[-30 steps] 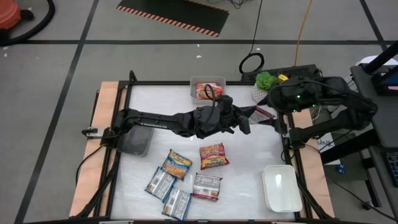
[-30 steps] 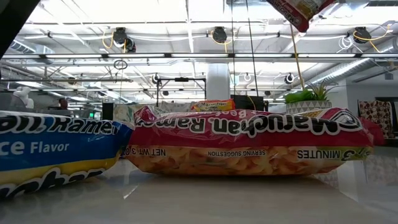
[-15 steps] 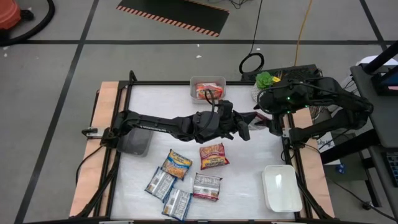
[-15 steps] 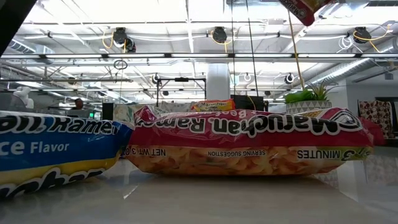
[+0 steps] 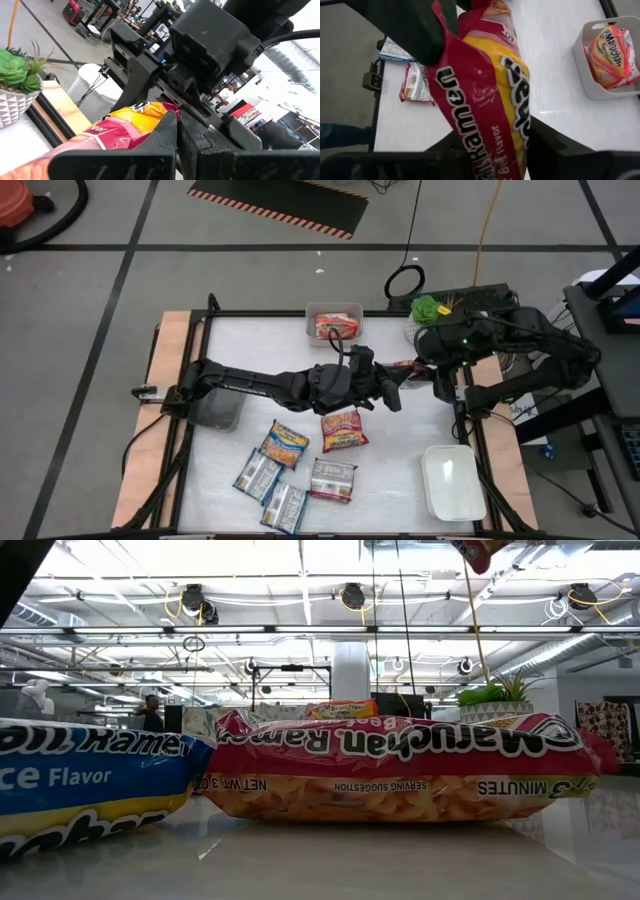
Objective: Sort Maruchan noodles
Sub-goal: Put the middle red noodle pack into the white bin
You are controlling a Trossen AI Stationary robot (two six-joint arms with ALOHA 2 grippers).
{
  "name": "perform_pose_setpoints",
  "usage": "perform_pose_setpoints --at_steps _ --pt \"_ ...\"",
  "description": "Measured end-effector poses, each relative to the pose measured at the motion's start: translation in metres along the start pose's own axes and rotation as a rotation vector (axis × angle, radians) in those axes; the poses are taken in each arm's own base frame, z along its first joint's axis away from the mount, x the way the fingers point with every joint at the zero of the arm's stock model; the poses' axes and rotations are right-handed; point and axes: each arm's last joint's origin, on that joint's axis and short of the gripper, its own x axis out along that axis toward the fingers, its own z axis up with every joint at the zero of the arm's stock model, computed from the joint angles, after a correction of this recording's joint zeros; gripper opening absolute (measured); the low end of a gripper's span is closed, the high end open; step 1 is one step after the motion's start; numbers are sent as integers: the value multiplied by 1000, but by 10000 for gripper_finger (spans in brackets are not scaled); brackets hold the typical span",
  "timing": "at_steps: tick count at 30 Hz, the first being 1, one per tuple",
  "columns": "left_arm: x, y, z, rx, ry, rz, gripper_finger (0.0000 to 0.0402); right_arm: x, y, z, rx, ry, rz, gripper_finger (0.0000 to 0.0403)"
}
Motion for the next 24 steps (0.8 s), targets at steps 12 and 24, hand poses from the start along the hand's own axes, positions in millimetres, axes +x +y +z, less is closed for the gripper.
perform_pose_setpoints --at_steps 12,24 --pt "0 -1 -1 37 7 -8 93 -2 0 -1 45 -2 0 121" --pt "-2 1 5 22 -44 52 296 -24 4 -26 149 62 48 115"
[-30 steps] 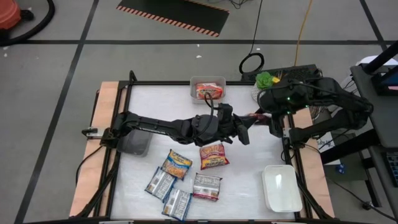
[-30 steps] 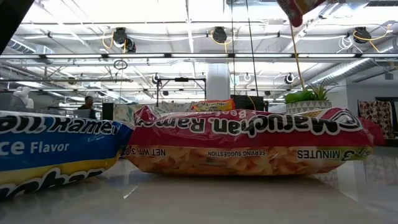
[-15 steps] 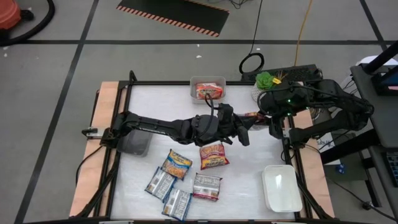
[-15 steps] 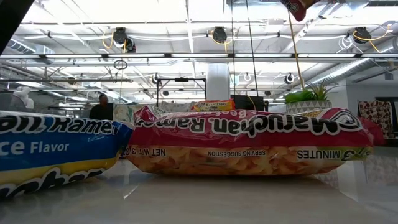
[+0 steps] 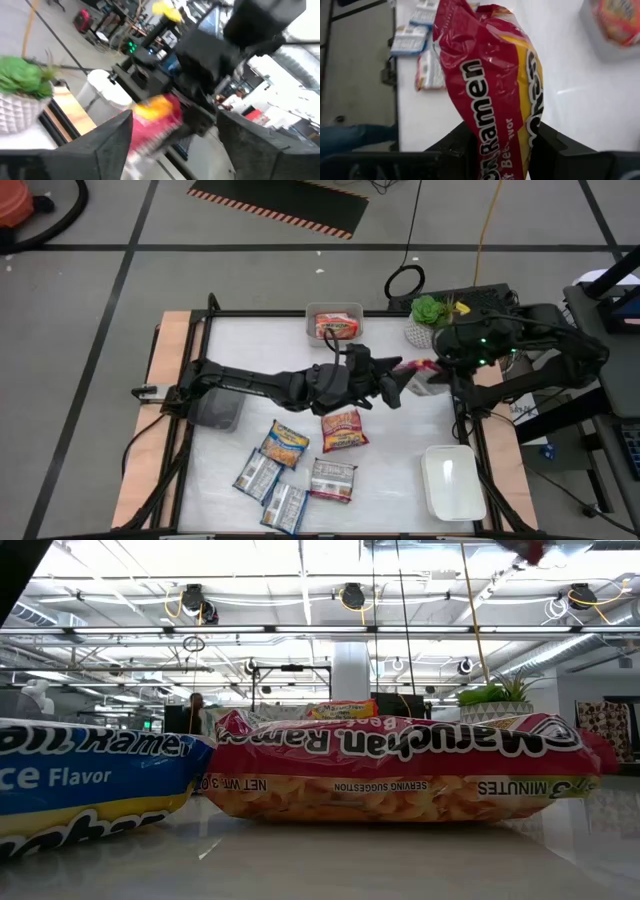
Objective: Sort Maruchan noodles
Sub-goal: Put the middle red noodle pack into the white bin
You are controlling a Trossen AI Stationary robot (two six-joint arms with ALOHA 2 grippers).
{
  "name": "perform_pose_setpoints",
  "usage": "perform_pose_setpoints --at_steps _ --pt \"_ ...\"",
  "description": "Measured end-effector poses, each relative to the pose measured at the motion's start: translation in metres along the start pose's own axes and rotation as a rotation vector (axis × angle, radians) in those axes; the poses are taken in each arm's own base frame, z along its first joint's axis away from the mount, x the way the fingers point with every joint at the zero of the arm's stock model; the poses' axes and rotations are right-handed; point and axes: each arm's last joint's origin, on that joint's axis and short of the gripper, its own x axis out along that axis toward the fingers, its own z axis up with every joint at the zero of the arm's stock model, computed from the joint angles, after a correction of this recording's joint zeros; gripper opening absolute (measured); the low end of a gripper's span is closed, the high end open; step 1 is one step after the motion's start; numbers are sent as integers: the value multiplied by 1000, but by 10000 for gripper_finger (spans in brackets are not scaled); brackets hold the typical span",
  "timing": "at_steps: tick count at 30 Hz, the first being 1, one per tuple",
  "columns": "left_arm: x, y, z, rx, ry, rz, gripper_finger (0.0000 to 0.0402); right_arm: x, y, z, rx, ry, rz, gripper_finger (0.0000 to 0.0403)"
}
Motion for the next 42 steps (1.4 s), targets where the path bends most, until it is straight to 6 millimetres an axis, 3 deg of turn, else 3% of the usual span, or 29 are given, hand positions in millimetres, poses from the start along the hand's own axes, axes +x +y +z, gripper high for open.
perform_pose_setpoints --at_steps 10,27,32,42 --pt "0 6 -3 -7 21 76 303 -21 2 -29 93 70 61 116" --pt "-1 13 -10 -20 73 140 303 -22 21 -40 156 165 177 116" --pt "-2 11 -11 -24 76 136 303 -11 31 -47 123 250 186 116" --pt "-10 6 -20 -15 119 144 303 43 45 -87 94 474 143 116"
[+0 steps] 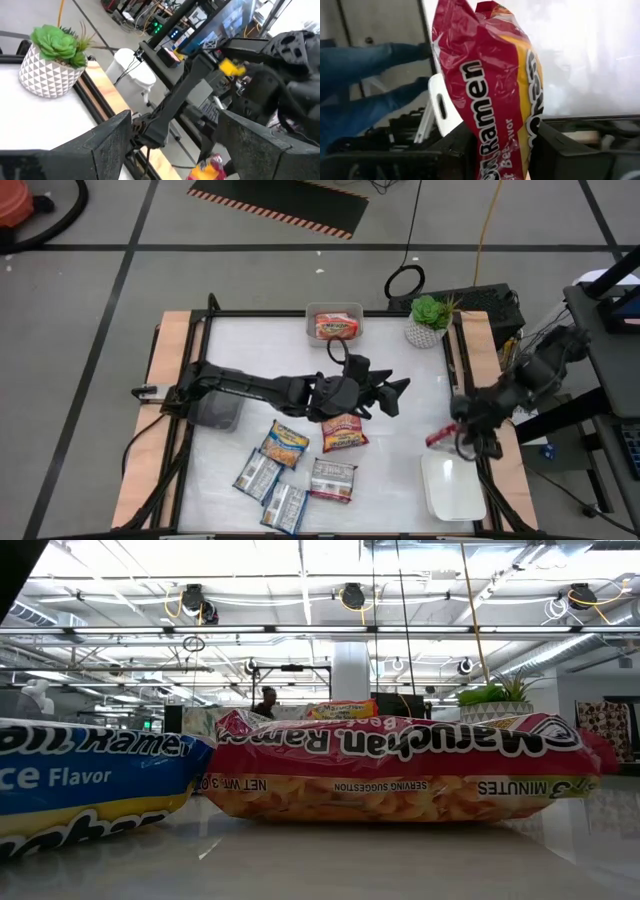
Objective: Sort Maruchan noodles
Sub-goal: Put the middle red noodle pack into the white bin
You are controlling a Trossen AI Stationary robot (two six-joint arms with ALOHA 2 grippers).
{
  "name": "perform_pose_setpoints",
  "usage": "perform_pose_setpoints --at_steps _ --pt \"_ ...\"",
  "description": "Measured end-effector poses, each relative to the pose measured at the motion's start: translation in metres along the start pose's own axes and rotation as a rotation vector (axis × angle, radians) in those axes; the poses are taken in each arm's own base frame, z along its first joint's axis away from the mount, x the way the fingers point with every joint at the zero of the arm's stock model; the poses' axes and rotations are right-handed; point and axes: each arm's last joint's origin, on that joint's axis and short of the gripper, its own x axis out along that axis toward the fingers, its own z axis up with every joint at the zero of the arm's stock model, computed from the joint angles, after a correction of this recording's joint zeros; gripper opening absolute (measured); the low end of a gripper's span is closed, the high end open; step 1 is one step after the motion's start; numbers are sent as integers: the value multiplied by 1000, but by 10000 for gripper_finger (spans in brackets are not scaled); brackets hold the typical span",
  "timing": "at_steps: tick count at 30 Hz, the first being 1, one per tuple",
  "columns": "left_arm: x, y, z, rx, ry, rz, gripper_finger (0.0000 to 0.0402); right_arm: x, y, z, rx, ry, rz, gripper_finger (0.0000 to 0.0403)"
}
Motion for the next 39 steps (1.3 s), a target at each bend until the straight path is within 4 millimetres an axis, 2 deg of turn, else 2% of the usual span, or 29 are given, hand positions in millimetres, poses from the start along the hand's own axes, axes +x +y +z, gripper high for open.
perform_pose_setpoints --at_steps 8,14,22,39 --pt "-2 4 -6 -4 44 42 303 44 20 -2 -16 -23 140 116" --pt "2 7 -2 -20 32 51 303 67 21 -15 -18 42 119 116" --pt "4 9 0 -36 27 56 303 76 21 -26 -44 47 76 116" --pt "3 9 -1 -44 33 58 303 100 8 -32 -90 116 2 116"
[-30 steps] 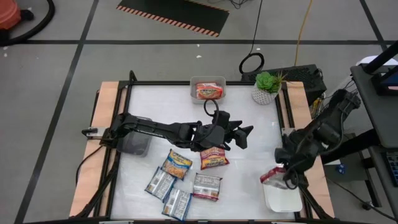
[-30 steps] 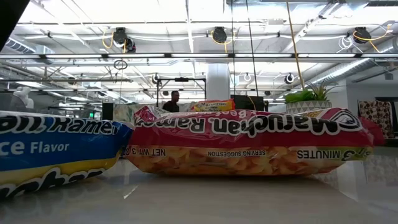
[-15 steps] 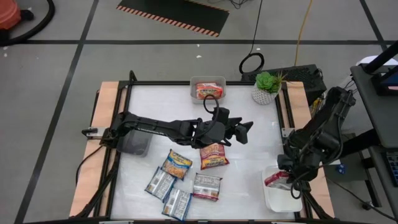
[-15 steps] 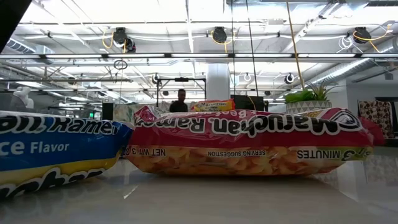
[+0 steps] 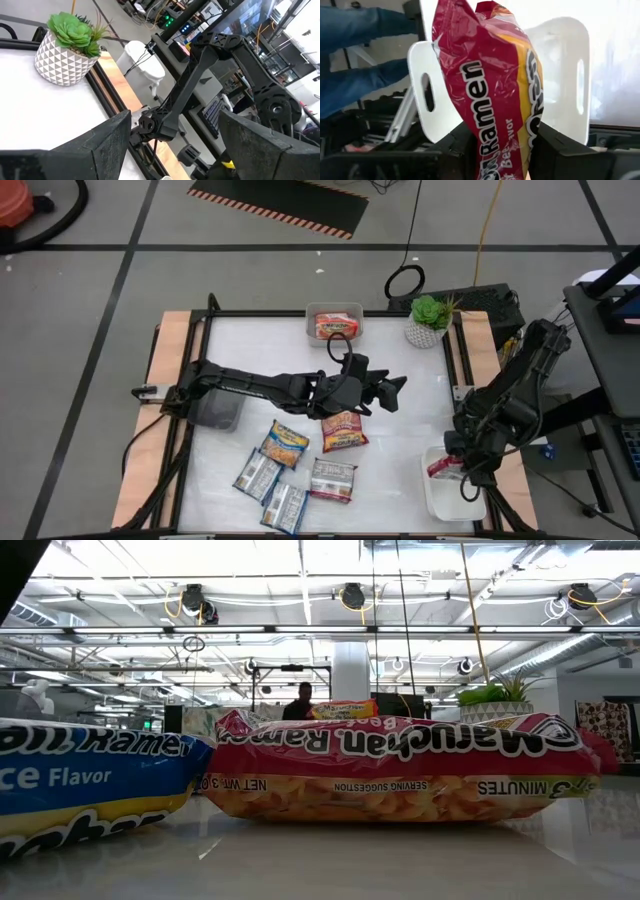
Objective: Sort Maruchan noodles
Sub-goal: Put the middle red noodle pack into the white bin
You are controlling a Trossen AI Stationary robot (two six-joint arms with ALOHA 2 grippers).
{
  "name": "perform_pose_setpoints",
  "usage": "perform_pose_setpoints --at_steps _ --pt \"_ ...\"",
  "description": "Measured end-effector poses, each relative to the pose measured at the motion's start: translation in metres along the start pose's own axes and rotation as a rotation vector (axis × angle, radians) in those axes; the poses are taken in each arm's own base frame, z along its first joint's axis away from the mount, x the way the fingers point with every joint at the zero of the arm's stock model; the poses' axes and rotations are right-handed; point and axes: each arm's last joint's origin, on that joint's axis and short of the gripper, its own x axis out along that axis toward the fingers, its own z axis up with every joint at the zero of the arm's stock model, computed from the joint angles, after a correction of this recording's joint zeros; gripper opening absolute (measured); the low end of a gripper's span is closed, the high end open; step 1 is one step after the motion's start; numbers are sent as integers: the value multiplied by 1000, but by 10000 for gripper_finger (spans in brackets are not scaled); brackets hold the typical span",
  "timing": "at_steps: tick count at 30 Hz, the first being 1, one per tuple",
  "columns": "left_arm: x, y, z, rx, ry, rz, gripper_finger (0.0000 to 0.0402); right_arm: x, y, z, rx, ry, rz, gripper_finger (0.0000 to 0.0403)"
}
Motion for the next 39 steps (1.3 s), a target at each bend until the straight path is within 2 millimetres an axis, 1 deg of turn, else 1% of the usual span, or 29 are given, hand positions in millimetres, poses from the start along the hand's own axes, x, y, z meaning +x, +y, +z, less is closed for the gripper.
perform_pose_setpoints --at_steps 8,14,22,31,39 --pt "0 1 0 -11 4 6 303 17 -12 -5 14 92 -44 116" --pt "0 1 0 -18 4 6 303 24 -16 -6 19 111 -64 116" --pt "0 1 0 -18 3 7 303 25 -18 -6 22 115 -74 116" --pt "0 1 0 -10 4 8 303 24 -20 -2 103 109 -69 116" --pt "0 2 -1 -1 11 17 303 25 -26 6 65 111 -110 116"
